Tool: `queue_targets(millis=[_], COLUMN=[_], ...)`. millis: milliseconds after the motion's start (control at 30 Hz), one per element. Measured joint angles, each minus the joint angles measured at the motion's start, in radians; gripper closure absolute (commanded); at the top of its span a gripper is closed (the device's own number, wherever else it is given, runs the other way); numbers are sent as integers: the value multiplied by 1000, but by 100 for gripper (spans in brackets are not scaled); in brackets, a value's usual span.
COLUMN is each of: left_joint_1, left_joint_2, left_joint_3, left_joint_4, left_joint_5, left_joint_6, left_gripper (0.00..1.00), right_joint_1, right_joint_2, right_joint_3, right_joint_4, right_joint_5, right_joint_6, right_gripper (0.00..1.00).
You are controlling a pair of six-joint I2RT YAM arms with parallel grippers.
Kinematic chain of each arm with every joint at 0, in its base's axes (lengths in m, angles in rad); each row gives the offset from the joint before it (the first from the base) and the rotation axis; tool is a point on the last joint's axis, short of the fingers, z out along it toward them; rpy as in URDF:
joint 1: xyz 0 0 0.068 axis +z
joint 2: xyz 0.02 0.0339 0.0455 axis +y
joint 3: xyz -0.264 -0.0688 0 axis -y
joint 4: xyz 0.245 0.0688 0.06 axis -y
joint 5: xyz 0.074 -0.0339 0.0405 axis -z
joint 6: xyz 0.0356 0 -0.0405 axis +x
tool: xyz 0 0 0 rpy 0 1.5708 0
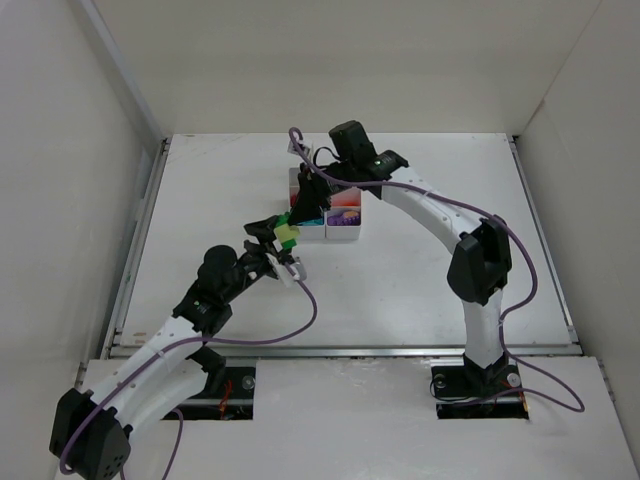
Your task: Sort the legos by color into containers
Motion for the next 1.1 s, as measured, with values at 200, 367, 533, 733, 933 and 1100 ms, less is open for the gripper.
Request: queue_targets(millis=[200,367,533,733,933,1100], left_joint_1=[1,1,0,0,13,111], left_joint_2=[-4,-13,-22,-24,18,157], left_joint_3=[0,0,1,34,140,285], left_joint_4=[-6,-16,-39,-86,-134,-198], left_joint_5=[1,2,25,18,54,244], left_joint_6=[4,1,-34,-184,-370,-493], left_gripper=[84,42,1,1,1,1], right_joint_1=[1,1,2,-17,-74,-111], right_joint_2=[0,-1,-39,-90,-175,-296], right_joint_3=[-2,-4,-68,-121,-164,-248], right_joint_4=[3,7,39,78,130,207], right_joint_5=[-16,-18,37,137,248,299], right_joint_6=[1,6,13,16,16,-2], right_gripper=[100,100,100,100,100,100])
